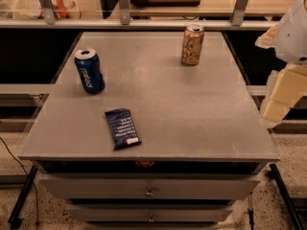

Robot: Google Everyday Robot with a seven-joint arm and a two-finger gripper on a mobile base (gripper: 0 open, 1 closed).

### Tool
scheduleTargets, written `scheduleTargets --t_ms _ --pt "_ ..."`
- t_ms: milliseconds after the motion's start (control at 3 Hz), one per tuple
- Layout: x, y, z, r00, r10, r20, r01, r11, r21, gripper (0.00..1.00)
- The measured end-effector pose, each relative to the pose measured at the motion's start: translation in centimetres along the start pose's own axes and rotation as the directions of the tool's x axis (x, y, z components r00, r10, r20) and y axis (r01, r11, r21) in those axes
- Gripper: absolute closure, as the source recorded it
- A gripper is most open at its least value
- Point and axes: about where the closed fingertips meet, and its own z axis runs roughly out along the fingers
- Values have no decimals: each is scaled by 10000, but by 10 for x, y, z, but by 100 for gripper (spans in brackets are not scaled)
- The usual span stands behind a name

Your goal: Knock orange can over

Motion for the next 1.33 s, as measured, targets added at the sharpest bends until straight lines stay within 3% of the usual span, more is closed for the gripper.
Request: scheduleTargets --t_ms 333,667,1000,1333 --pt "0 0 0 10000 0 1 0 10000 2 0" --pt "5 -18 11 9978 246 618 -253 9996 97 0" --pt "16 -50 38 9834 718 1669 -733 9973 32 0" --pt "29 -85 68 9495 1254 2875 -1283 9917 -88 0"
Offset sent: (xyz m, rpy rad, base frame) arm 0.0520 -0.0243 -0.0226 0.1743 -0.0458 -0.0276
